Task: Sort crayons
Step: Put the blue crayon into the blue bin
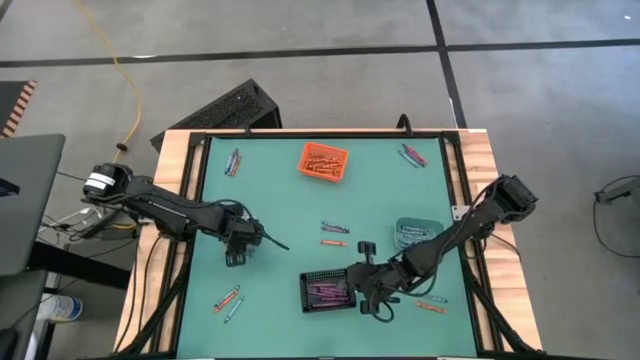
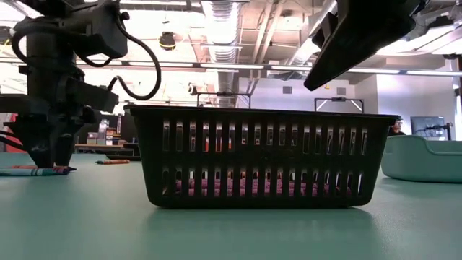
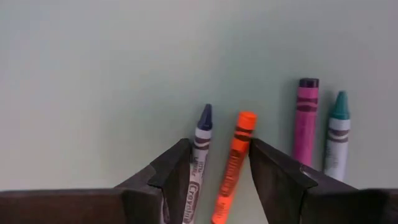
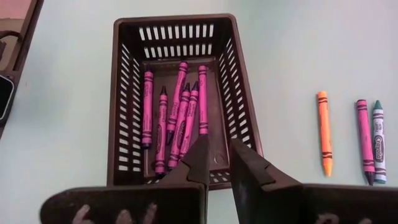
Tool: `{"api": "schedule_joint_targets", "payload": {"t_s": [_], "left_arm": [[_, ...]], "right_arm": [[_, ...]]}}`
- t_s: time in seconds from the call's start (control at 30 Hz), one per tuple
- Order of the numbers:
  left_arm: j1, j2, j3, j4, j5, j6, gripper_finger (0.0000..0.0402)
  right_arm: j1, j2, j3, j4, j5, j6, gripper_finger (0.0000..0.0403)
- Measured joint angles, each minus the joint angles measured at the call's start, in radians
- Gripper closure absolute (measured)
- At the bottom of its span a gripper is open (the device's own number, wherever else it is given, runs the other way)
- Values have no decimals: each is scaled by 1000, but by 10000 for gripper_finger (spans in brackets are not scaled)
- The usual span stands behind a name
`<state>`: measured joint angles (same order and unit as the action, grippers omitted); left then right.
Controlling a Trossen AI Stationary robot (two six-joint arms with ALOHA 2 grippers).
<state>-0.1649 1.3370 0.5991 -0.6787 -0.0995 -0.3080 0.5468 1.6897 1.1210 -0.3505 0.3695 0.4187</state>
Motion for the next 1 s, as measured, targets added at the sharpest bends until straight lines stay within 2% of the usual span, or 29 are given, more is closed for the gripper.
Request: {"api": "schedule_joint_targets", "payload": {"t_s": [0.27, 0.43, 0.67, 0.8, 1.0], "left_arm": [[51, -3, 1, 3, 40, 59, 249], [54, -11, 49, -5, 38, 78, 249], [54, -16, 124, -111, 10, 112, 249], [61, -16, 117, -179, -53, 108, 249], [88, -15, 97, -182, -11, 105, 249]], "right_arm": [[0, 0, 0, -1, 0, 0, 347], [0, 0, 0, -3, 0, 0, 347], [0, 0, 0, -6, -2, 0, 347], [0, 0, 0, -6, -3, 0, 347], [0, 0, 0, -6, -3, 0, 347]]}}
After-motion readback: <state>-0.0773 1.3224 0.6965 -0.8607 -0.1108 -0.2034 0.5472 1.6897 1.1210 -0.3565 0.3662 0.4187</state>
